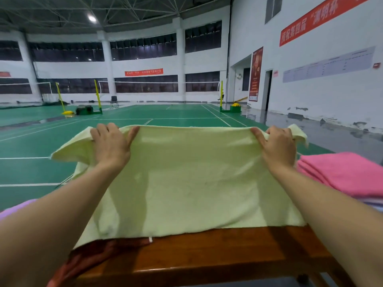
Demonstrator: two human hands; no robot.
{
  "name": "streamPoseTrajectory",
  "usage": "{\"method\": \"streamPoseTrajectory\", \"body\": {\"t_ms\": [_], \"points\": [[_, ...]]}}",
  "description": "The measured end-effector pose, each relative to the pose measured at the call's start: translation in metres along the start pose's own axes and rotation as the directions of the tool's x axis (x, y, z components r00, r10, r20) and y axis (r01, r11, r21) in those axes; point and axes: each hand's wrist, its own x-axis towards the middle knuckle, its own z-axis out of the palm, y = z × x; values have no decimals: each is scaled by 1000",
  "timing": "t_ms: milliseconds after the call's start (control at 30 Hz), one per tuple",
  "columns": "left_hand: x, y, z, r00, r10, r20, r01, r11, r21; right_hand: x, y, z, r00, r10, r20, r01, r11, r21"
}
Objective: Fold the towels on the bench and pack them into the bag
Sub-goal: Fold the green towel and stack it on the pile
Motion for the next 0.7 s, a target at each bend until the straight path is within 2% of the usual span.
{"method": "streamPoseTrajectory", "body": {"t_ms": [167,367,500,567,633,700], "points": [[35,5,-12,995,34,-91,-34,999,-3,27,-11,-13,1000,-5,-17,5,1000,-17],[-11,-13,-30,992,93,-82,-98,994,-54,-17,6,-23,999,-39,21,39,999,-7],[-88,-43,-18,994,99,49,-98,995,-29,-95,40,-23,989,-26,146,36,997,-64],[-127,-64,-12,966,209,154,-222,972,74,-134,54,-27,972,-29,235,62,989,-131],[-165,-83,-9,902,348,257,-392,908,146,-164,63,-37,952,-15,307,73,981,-179],[-193,-95,-10,868,374,327,-444,878,175,-185,69,-49,933,23,359,66,970,-233]]}}
